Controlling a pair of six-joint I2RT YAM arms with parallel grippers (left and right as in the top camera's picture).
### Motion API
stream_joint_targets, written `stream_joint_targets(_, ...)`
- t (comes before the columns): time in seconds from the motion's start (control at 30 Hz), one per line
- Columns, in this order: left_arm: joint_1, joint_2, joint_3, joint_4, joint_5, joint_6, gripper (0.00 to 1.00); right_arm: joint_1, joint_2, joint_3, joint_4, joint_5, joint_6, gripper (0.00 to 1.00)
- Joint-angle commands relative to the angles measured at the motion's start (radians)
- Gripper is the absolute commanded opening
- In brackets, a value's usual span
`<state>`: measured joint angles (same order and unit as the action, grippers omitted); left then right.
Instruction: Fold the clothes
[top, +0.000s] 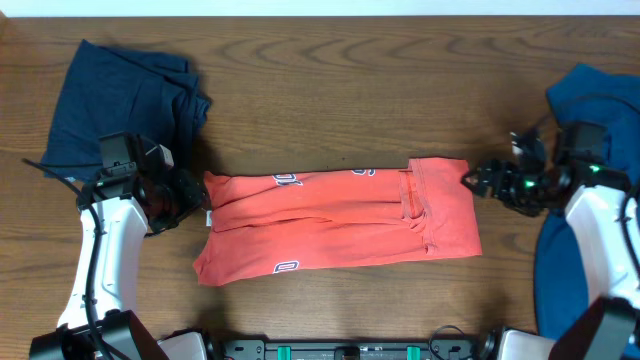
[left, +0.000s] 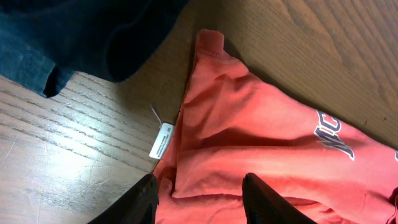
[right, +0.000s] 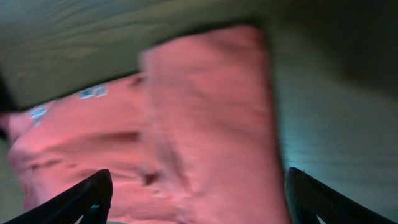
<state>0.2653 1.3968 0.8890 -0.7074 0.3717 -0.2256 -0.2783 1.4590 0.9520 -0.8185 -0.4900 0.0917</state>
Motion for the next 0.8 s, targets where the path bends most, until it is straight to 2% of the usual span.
stream_joint_targets(0.0, -0.003, -0.007, 0.027, -0.005, 0.010, 0.031, 0.46, -0.065, 0.087, -0.011, -0.011, 0.014, -0.019, 0.87)
stream_joint_targets(0.17, -0.003, -0.007, 0.027, -0.005, 0.010, 0.031, 0.46, -0.074, 0.234, -0.035, -0.008, -0.068, -0.056, 0.83)
stream_joint_targets(0.27, -0.003, -0.007, 0.027, -0.005, 0.010, 0.031, 0.46, -0.074, 0.306, -0.053, 0.024, -0.068, -0.061, 0.77)
stream_joint_targets(0.37, -0.003, -0.007, 0.027, -0.005, 0.010, 0.031, 0.46, -0.074, 0.366, -0.070, 0.047, -0.141, -0.127, 0.64)
stream_joint_targets(0.43, -0.003, -0.007, 0.027, -0.005, 0.010, 0.031, 0.46, -0.065, 0.389, -0.079, 0.048, -0.259, -0.210, 0.48)
stream_joint_targets(0.53, -0.003, -0.007, 0.027, -0.001, 0.010, 0.031, 0.46, -0.045, 0.394, -0.085, 0.047, -0.302, -0.257, 0.40)
stream_joint_targets(0.63, -0.003, -0.007, 0.027, 0.003, 0.010, 0.031, 0.46, -0.033, 0.391, -0.084, 0.045, -0.302, -0.256, 0.01)
stream_joint_targets(0.77, -0.003, -0.007, 0.027, 0.002, 0.010, 0.031, 0.46, -0.054, 0.374, -0.064, 0.047, -0.232, -0.194, 0.01)
